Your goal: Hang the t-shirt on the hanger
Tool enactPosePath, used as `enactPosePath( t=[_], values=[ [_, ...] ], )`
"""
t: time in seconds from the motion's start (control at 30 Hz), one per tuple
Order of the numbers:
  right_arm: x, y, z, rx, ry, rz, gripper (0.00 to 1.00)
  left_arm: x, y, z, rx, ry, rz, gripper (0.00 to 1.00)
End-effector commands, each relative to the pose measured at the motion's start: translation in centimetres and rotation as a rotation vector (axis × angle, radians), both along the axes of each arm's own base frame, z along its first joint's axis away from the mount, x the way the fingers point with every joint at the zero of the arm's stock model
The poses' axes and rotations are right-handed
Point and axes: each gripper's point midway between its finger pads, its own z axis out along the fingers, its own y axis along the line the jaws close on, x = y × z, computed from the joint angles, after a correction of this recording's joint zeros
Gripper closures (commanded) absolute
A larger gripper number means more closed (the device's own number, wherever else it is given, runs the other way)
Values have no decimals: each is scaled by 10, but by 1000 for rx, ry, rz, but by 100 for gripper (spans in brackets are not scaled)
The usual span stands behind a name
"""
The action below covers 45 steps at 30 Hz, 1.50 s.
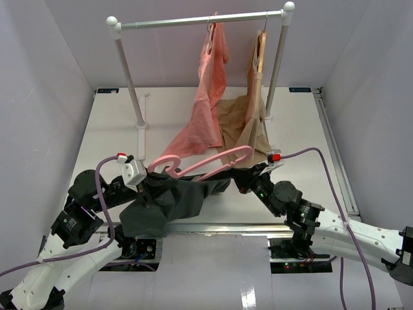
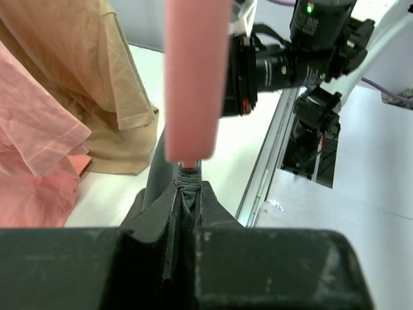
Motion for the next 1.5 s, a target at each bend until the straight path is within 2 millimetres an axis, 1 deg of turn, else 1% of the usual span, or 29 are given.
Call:
enactPosePath(
  t=[0.0, 0.17, 0.27, 0.5, 0.67, 0.87, 0.97, 1.07, 1.17, 1.3, 1.37, 1.4, 1.47],
  values=[
    [19, -36, 16, -27, -27, -170, 92, -11, 0, 0, 51, -14, -60, 100],
    [21, -53, 29, -29, -42, -226, 92, -6, 0, -15, 102, 4, -53, 100],
    [22, -62, 36, -29, -63, -251, 92, -6, 1, -18, 110, 4, -48, 100],
    [22, -76, 55, -47, -117, -285, 92, -5, 5, -21, 140, 7, -32, 100],
    [24, -77, 65, -98, -148, -291, 92, -5, 5, -29, 173, 23, -38, 100],
    [24, -78, 87, -97, -184, -288, 92, 4, 5, -44, 217, 60, -11, 100],
    [25, -82, 97, -103, -196, -307, 92, 4, 6, -44, 221, 55, -11, 100],
    [28, -90, 102, -111, -196, -350, 92, 4, 9, -39, 219, 39, 4, 100],
    [31, -94, 109, -112, -196, -385, 92, 7, 10, -40, 230, 43, 18, 100],
    [39, -92, 111, -189, -203, -419, 92, 17, 11, -46, 257, 55, 53, 100],
    [43, -94, 116, -234, -210, -453, 92, 21, 10, -48, 267, 72, 70, 100],
    [46, -94, 114, -274, -215, -461, 92, 23, 9, -49, 276, 85, 71, 100],
    [46, -92, 119, -288, -225, -458, 92, 26, 11, -51, 292, 101, 87, 100]
  ],
)
